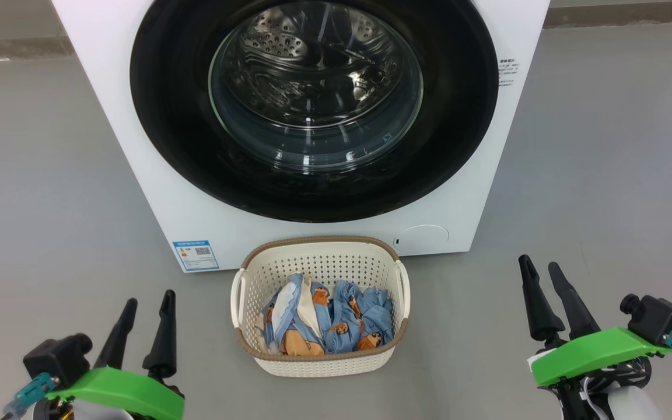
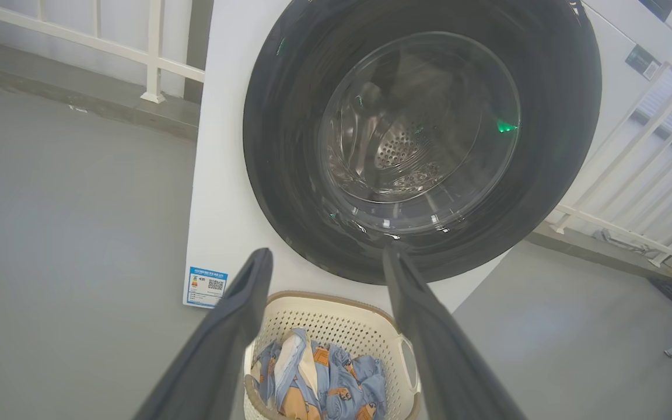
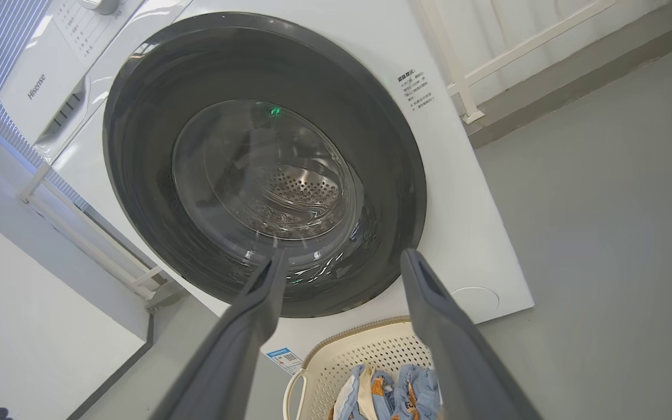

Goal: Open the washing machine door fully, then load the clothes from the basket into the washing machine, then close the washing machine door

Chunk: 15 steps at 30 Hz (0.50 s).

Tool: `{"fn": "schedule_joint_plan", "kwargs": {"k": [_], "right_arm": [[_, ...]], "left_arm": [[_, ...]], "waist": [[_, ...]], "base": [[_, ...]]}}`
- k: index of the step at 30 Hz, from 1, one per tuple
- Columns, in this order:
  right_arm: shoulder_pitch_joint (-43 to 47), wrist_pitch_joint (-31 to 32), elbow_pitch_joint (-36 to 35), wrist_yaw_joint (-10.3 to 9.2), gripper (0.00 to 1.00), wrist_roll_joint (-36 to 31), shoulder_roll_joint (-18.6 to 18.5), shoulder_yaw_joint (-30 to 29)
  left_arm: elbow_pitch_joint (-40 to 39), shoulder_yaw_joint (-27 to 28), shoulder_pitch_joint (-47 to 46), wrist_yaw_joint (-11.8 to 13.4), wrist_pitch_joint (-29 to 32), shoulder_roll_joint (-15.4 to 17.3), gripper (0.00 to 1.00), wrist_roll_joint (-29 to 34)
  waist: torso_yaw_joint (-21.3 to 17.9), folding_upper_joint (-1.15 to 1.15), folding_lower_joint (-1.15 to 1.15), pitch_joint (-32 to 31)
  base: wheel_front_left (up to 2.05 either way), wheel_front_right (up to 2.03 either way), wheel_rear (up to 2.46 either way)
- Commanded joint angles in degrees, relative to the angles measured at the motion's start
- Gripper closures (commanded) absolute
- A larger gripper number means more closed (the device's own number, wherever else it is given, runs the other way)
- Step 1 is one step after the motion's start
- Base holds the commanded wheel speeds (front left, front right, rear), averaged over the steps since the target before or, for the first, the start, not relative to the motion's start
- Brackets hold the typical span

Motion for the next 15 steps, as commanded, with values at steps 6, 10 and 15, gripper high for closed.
{"fn": "schedule_joint_plan", "kwargs": {"k": [6,10,15], "right_arm": [[-2.9,-0.9,-1.0,0.08,0.00,-6.1,-0.1,1.0],[-3.0,-1.3,-0.9,0.08,0.00,-8.2,0.1,1.1],[-3.2,-2.3,-0.7,0.08,0.00,-12.3,0.3,1.2]], "left_arm": [[-0.9,2.6,-3.4,0.1,-1.8,0.6,0.00,7.0],[-0.7,3.0,-3.4,0.1,-2.3,0.6,0.00,9.6],[-1.0,4.0,-3.4,0.3,-3.3,0.6,0.00,14.9]], "waist": [[-0.2,0.00,0.00,0.2],[-0.5,0.00,0.00,0.2],[-1.3,0.00,0.00,0.2]], "base": [[0.00,0.00,0.00],[0.00,0.00,0.00],[0.00,0.00,0.00]]}}
